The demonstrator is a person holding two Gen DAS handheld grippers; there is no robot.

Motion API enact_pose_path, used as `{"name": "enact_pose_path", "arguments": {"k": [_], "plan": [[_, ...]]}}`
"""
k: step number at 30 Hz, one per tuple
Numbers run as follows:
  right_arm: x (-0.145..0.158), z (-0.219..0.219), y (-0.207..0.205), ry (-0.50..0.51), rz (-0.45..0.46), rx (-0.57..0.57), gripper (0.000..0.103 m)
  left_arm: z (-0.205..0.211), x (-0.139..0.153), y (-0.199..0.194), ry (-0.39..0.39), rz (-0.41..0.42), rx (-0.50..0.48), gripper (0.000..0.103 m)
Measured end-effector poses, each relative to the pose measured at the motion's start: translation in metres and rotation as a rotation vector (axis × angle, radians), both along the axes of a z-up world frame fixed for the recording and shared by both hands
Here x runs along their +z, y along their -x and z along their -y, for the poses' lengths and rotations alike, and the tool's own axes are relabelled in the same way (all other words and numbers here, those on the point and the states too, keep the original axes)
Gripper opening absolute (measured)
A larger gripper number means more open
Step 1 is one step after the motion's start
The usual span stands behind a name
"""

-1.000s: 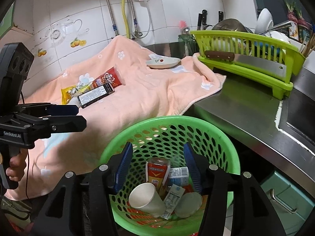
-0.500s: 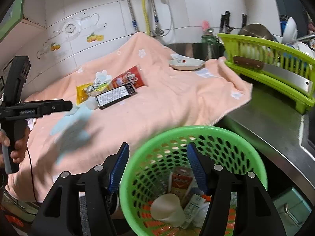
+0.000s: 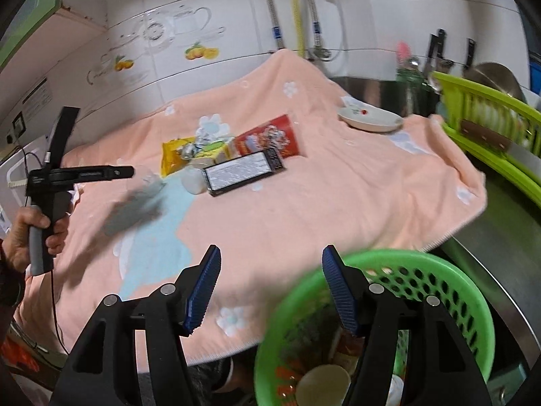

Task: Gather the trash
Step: 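Grasp the clear plastic cup with the left gripper while the right grasps the black box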

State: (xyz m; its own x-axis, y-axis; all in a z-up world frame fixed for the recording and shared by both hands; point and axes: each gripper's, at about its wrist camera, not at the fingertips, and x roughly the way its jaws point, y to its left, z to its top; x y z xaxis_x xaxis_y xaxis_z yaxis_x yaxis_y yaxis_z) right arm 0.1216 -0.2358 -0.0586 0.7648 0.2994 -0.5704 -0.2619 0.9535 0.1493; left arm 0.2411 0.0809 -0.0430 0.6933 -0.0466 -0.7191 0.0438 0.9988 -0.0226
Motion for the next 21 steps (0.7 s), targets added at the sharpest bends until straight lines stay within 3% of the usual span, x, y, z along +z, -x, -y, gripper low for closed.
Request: {"name": "enact_pose_path", "arguments": {"k": [12, 21], "plan": [[0.008, -0.057, -0.047, 0.025, 0.015, 0.128, 0.061, -0.004, -0.026, -0.026, -0.048, -0.046, -0.003, 0.078], [0.008, -0.079, -0.076, 0.013, 0.004, 0.148, 0.061, -0.008, -0.035, -0.036, -0.008, -0.042, -0.014, 0.078]]}}
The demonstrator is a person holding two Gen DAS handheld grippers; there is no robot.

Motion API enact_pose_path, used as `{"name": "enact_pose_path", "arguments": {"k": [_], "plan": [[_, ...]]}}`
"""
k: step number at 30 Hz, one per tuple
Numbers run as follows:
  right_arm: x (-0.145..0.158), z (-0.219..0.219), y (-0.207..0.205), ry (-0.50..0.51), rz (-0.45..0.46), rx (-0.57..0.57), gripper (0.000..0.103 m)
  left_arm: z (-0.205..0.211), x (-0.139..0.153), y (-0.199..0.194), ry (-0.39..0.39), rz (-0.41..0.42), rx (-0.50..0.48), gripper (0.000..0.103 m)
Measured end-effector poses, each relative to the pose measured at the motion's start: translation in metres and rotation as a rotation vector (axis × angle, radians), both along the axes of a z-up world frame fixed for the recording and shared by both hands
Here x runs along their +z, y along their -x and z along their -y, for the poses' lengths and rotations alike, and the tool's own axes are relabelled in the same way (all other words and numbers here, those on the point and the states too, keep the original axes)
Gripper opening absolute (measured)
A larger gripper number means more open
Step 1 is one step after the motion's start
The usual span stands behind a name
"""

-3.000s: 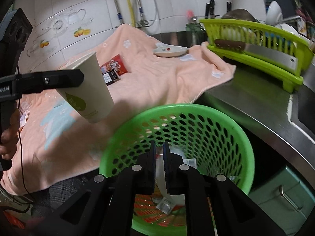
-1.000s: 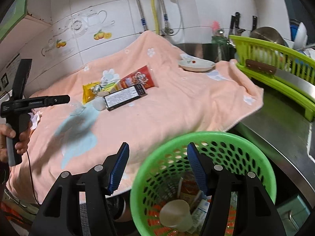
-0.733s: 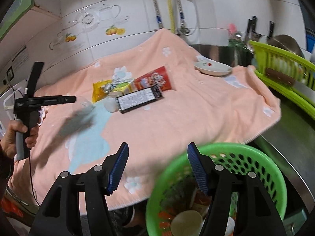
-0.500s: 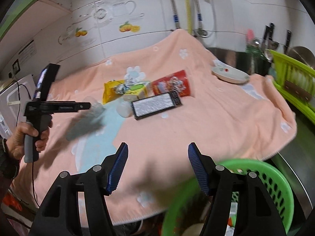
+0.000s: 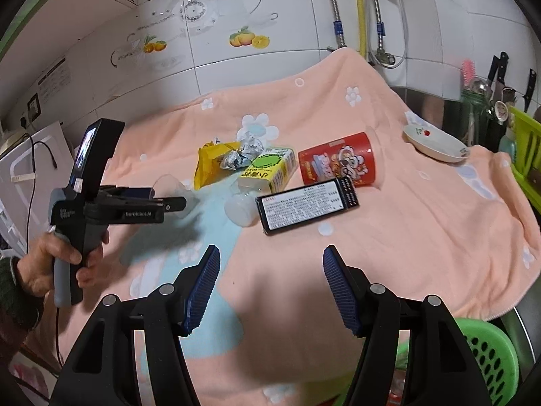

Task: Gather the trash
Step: 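Grasp the clear plastic cup with the left gripper while the right grasps the black box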

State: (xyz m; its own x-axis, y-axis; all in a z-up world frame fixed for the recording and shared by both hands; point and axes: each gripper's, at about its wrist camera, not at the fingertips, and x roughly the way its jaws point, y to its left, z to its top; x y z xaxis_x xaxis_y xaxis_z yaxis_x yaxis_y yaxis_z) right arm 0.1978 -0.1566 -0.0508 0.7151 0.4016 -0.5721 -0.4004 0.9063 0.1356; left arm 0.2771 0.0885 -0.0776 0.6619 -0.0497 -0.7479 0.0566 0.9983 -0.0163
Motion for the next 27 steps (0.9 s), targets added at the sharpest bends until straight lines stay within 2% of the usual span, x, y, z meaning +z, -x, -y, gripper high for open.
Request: {"name": "enact_pose_path", "arguments": {"k": [3, 8, 16, 27], "plan": [[-0.001, -0.008, -0.009, 0.0, -0.004, 0.002, 0.061, -0.002, -0.001, -0.001, 0.008, 0.0, -0.008, 0.069], [-0.001, -0.017, -0.027, 0.002, -0.015, 0.007, 0.061, -0.008, -0.002, -0.001, 0.037, -0.007, -0.013, 0.046], [-0.002, -0.021, -0.056, -0.035, -0.052, -0.022, 0.061, -0.016, 0.005, 0.006, 0.062, 0.02, -0.003, 0.045], [-0.018, -0.024, -0.101, -0.106, -0.155, -0.138, 0.061, -0.029, 0.013, 0.012, 0.069, 0.037, -0.004, 0.044]]}}
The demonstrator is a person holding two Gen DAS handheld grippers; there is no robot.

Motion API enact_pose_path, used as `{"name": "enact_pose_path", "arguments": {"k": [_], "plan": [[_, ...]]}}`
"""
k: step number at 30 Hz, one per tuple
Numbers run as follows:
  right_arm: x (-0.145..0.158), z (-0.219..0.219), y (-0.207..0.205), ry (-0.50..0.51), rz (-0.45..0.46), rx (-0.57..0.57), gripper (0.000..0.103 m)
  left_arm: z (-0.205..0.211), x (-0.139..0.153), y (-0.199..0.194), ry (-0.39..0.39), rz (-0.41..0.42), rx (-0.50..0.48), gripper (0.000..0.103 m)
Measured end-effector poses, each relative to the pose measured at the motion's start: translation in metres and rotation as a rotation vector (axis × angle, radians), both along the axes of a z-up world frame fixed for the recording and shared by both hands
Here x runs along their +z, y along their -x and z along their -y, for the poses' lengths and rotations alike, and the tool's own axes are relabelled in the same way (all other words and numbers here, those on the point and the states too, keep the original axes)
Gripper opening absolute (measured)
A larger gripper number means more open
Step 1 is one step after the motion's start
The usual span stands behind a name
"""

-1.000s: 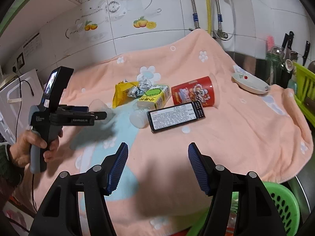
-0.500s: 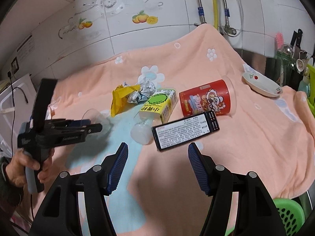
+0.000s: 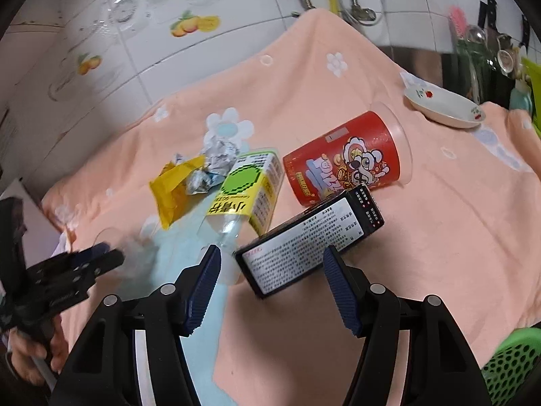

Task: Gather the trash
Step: 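Grasp the clear plastic cup with the left gripper while the right grasps the black box, then carry the clear cup and black box over the green basket and open both grippers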

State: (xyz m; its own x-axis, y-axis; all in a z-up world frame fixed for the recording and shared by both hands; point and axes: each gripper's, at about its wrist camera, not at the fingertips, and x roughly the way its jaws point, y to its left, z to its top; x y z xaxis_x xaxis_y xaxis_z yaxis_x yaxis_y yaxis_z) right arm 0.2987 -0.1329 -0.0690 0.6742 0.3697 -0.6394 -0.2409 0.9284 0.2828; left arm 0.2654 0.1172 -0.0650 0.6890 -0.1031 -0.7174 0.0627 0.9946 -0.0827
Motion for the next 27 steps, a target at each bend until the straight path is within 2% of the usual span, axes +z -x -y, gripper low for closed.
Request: {"name": "enact_pose_path", "arguments": {"k": [4, 10, 21, 27], "plan": [[-0.009, -0.003, -0.015, -0.017, -0.05, -0.04, 0.061, -0.005, -0.002, 0.001, 0.014, -0.002, 0.004, 0.044], [-0.023, 0.006, -0.033, -0.103, -0.131, -0.11, 0.061, -0.01, -0.003, 0.0, 0.025, -0.002, 0.003, 0.044], [-0.029, 0.014, -0.051, -0.215, -0.197, -0.171, 0.059, -0.011, -0.002, 0.002, 0.032, 0.001, 0.004, 0.044], [-0.037, 0.023, -0.054, -0.319, -0.237, -0.204, 0.058, -0.012, 0.0, 0.004, 0.032, 0.006, 0.005, 0.044]]}}
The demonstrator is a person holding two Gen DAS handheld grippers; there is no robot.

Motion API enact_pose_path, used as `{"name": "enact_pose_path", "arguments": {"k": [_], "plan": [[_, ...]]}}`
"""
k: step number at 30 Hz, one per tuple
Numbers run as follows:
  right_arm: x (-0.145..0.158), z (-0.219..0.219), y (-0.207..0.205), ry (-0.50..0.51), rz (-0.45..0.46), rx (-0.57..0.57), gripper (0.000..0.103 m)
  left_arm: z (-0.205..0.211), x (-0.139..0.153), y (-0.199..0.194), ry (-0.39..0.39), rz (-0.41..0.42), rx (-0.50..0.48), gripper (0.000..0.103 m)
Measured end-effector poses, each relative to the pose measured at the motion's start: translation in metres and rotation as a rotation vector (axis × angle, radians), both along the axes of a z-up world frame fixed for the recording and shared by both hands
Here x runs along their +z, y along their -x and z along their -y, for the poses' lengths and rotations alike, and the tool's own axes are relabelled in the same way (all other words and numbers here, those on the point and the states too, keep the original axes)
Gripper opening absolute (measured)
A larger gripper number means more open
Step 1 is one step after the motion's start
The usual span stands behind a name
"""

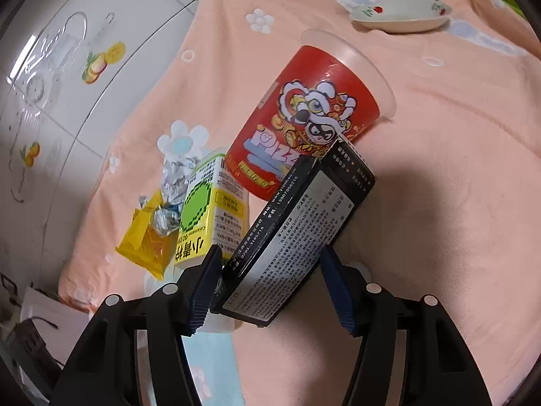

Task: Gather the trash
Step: 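Carry the clear cup and black box over the green basket and open both grippers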

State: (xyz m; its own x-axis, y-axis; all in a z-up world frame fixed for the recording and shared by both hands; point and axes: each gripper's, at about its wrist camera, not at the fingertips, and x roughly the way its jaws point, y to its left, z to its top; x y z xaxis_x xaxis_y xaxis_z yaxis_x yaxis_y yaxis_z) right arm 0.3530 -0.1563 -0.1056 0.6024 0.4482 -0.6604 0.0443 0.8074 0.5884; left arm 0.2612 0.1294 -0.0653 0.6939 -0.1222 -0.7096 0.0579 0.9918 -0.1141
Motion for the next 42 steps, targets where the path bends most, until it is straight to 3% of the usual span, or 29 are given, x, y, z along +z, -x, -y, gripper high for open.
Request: {"name": "enact_pose_path", "arguments": {"k": [10, 13, 19, 33, 42], "plan": [[-0.005, 0.005, -0.002, -0.04, -0.013, -0.012, 0.058, -0.002, 0.001, 0.003, 0.009, -0.003, 0.002, 0.044], [-0.005, 0.008, 0.0, -0.08, 0.002, 0.002, 0.049, -0.003, 0.002, 0.005, 0.012, -0.001, 0.004, 0.044], [0.006, 0.01, 0.011, -0.069, 0.034, 0.028, 0.032, 0.0, 0.006, 0.01, 0.015, 0.009, -0.001, 0.044], [0.011, 0.029, 0.042, -0.114, 0.048, 0.038, 0.021, 0.019, 0.024, 0.025, 0.017, 0.047, -0.045, 0.044], [0.014, 0.053, 0.084, -0.166, 0.069, 0.05, 0.02, 0.049, 0.034, 0.04, 0.036, 0.06, -0.116, 0.044]]}}
